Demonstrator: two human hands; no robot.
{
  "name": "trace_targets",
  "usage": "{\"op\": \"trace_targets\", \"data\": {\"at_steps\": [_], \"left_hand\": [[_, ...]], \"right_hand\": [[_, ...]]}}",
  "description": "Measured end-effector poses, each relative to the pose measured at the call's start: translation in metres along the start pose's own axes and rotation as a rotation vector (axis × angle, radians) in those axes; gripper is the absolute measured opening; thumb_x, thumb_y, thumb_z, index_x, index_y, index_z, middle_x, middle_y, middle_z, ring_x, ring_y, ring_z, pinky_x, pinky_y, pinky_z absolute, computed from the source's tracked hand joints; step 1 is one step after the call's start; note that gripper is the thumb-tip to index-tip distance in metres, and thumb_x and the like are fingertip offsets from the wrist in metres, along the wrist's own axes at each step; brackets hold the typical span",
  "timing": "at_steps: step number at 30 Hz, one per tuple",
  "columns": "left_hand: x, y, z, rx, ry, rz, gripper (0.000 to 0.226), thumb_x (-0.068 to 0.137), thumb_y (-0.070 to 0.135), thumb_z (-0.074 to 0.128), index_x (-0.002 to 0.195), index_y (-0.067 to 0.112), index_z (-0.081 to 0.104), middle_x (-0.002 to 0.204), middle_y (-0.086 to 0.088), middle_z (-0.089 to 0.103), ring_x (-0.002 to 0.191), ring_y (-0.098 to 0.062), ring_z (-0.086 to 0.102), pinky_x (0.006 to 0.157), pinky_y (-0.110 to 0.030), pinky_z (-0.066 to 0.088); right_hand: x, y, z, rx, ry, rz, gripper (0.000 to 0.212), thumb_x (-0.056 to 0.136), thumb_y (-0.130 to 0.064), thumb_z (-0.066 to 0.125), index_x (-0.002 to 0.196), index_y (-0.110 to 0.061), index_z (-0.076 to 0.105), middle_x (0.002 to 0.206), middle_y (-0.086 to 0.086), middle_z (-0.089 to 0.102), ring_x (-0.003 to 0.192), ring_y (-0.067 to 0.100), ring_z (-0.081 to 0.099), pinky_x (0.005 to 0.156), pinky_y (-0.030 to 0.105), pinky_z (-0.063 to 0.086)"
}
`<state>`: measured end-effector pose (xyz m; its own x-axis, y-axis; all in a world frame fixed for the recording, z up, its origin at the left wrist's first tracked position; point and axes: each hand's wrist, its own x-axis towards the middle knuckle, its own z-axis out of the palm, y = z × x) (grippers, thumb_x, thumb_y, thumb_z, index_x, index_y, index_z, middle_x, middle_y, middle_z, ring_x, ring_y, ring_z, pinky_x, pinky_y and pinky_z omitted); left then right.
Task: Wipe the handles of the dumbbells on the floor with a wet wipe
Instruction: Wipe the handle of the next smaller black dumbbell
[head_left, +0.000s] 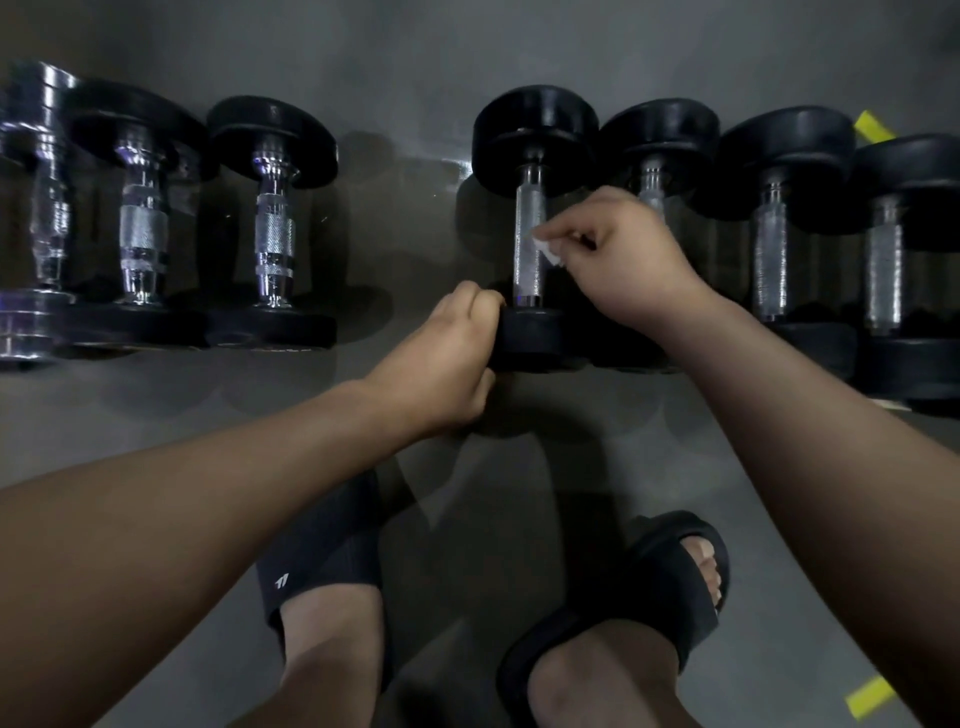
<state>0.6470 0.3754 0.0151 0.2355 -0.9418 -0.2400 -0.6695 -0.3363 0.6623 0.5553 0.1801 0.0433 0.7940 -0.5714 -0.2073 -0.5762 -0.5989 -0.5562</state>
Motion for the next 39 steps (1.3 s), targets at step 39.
{"op": "trace_targets", "data": {"at_steps": [39], "left_hand": [[-0.003,-0.015,0.0,-0.092,0.009,0.001,0.064,0.081,0.035,0.077,0.134,0.014,0.048,0.128,-0.006,0.05,0.114,-0.022,0.054,0.096,-0.033,0.045]], "right_hand": [[0.012,-0.018,-0.011,-0.181,-0.31,-0.144,0.021,0.089,-0.015,0.07,0.104,-0.025,0.08,0.082,-0.022,0.052,0.08,-0.003,0.056,0.077,0.0,0.036]]}}
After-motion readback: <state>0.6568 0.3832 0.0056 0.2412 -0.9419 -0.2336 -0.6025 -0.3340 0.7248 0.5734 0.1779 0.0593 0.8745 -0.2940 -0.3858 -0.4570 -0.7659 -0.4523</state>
